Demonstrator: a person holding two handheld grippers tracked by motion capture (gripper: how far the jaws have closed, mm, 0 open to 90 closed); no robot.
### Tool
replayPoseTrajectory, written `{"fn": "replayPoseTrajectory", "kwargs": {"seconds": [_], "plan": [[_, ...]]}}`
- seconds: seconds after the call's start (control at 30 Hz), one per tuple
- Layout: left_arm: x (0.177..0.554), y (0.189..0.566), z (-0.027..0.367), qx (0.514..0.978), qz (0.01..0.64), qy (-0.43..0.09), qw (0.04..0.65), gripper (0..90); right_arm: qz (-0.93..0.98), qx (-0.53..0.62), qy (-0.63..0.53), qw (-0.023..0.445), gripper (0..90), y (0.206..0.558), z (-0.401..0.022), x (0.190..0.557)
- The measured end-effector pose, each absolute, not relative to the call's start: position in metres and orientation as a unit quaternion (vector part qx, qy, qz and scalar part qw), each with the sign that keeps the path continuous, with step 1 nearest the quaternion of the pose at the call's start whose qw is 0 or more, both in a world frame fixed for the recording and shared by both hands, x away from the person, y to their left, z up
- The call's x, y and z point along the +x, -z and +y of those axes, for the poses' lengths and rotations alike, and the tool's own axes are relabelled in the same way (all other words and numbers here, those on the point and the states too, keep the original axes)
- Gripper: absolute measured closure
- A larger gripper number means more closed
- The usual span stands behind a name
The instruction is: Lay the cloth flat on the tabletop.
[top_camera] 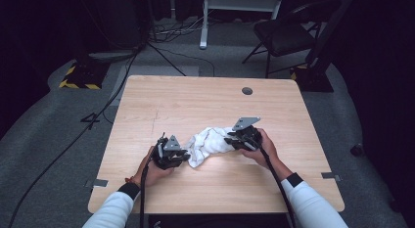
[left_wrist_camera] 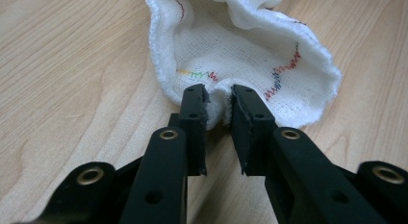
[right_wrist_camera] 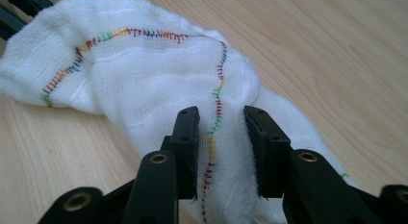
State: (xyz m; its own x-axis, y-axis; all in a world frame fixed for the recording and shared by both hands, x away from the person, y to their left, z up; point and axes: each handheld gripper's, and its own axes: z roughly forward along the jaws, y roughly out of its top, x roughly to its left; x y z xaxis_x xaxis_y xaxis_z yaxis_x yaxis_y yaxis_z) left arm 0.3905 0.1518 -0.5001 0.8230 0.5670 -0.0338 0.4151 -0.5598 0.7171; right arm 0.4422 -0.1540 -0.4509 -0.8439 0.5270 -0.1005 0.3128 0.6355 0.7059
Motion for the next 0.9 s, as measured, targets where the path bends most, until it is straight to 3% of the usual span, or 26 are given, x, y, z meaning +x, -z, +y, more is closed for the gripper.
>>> {"fn": "replayPoseTrajectory", "kwargs": {"seconds": [0.17,0.4,0.57,0.6,0.73,0.8,0.9], "plan": [[0.389,0.499,0.154,0.878,0.283,-0.097,0.374,79.9,0.891,0.211,-0.371,0.158,79.6,0.437,-0.168,0.426],[0.388,0.498,0.155,0.88,0.284,-0.095,0.37,82.6,0.89,0.198,-0.372,0.174,79.7,0.428,-0.196,0.403],[0.387,0.498,0.155,0.879,0.286,-0.09,0.37,81.6,0.895,0.201,-0.364,0.164,76.0,0.435,-0.212,0.392],[0.386,0.498,0.155,0.879,0.286,-0.087,0.37,81.3,0.896,0.206,-0.365,0.145,74.2,0.439,-0.221,0.388],[0.384,0.497,0.154,0.882,0.284,-0.086,0.367,80.3,0.9,0.205,-0.362,0.133,77.4,0.444,-0.23,0.381],[0.383,0.497,0.153,0.884,0.278,-0.083,0.366,78.5,0.906,0.207,-0.349,0.123,72.4,0.454,-0.232,0.376],[0.376,0.495,0.149,0.894,0.254,-0.083,0.359,78.3,0.91,0.203,-0.34,0.119,73.7,0.459,-0.231,0.375]]}}
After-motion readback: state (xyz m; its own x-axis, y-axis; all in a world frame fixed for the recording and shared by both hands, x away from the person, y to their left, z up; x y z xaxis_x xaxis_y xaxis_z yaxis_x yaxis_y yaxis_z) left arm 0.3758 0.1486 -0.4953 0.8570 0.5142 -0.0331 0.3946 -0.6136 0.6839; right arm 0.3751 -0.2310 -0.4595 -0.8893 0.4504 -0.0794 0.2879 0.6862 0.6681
